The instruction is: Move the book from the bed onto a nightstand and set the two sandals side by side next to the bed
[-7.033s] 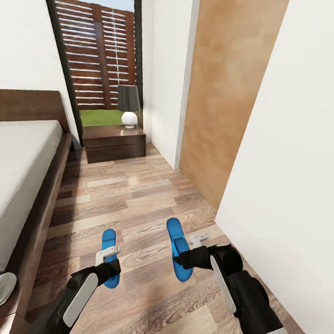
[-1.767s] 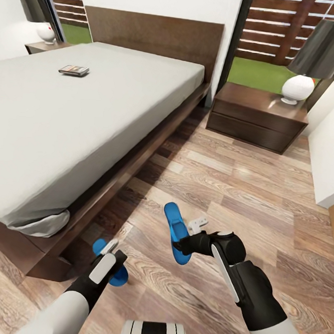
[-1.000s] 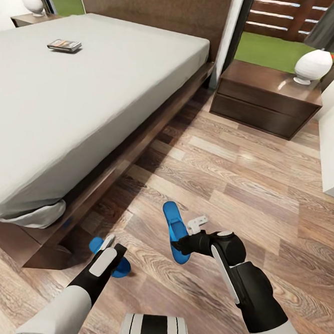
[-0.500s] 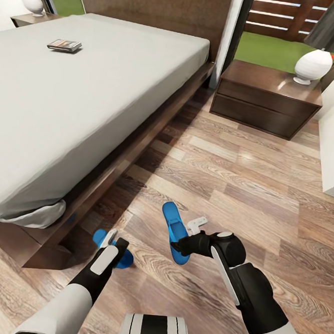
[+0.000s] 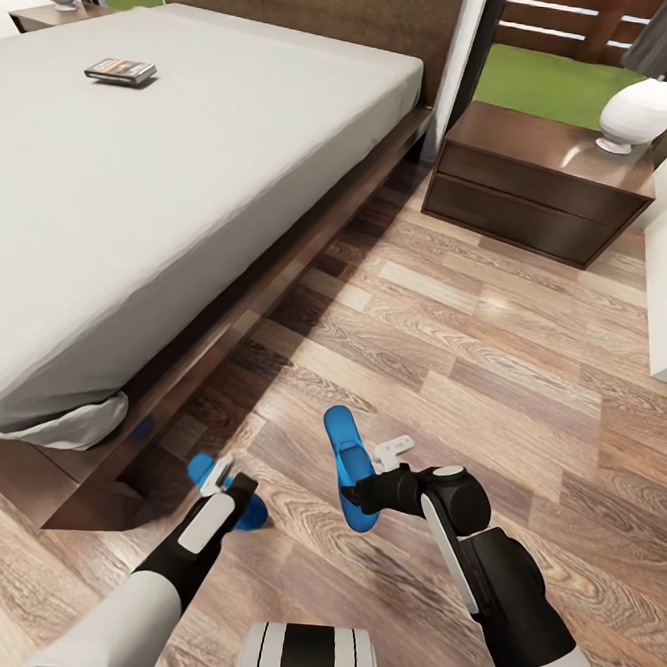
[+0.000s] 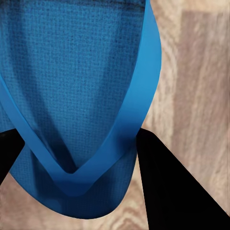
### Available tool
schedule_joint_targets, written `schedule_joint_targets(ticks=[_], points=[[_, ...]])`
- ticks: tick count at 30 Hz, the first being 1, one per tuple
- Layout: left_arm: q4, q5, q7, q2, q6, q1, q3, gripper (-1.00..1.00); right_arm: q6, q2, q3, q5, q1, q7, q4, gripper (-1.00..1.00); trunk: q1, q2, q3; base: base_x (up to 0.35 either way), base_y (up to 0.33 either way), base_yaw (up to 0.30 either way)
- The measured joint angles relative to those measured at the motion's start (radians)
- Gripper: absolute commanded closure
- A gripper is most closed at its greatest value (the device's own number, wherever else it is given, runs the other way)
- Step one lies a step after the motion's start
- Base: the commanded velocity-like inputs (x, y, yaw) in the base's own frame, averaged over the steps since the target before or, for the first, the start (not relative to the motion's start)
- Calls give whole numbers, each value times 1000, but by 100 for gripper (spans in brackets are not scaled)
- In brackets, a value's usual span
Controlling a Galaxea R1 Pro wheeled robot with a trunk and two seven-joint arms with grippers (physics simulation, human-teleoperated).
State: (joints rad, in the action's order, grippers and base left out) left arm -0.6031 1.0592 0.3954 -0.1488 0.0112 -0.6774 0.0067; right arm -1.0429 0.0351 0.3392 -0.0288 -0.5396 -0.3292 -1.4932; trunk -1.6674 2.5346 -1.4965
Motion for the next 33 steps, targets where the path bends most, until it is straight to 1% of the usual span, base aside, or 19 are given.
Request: schedule_joint_targets(ticks=[1, 4, 11, 20, 21, 33], points=[[0, -1, -10, 1, -1, 5, 0, 100, 0, 0, 0, 0, 0, 0, 0, 100, 0, 0, 0, 0, 0, 0], [-1, -2, -12, 1, -1, 10, 0, 100, 0, 0, 0, 1, 0, 0, 0, 100, 0, 0, 0, 0, 0, 0], [0, -2, 29, 2, -2, 14, 1, 100, 0, 1, 0, 1, 0, 0, 0, 100, 0, 0, 0, 0, 0, 0], [13, 8, 37, 3, -2, 13, 8, 100, 0, 1, 0, 1, 0, 0, 0, 100, 0, 0, 0, 0, 0, 0], [14, 8, 37, 3, -2, 13, 9, -100, 0, 1, 0, 1, 0, 0, 0, 100, 0, 0, 0, 0, 0, 0], [16, 7, 36, 4, -1, 13, 10, -100, 0, 1, 0, 1, 0, 0, 0, 100, 0, 0, 0, 0, 0, 0]])
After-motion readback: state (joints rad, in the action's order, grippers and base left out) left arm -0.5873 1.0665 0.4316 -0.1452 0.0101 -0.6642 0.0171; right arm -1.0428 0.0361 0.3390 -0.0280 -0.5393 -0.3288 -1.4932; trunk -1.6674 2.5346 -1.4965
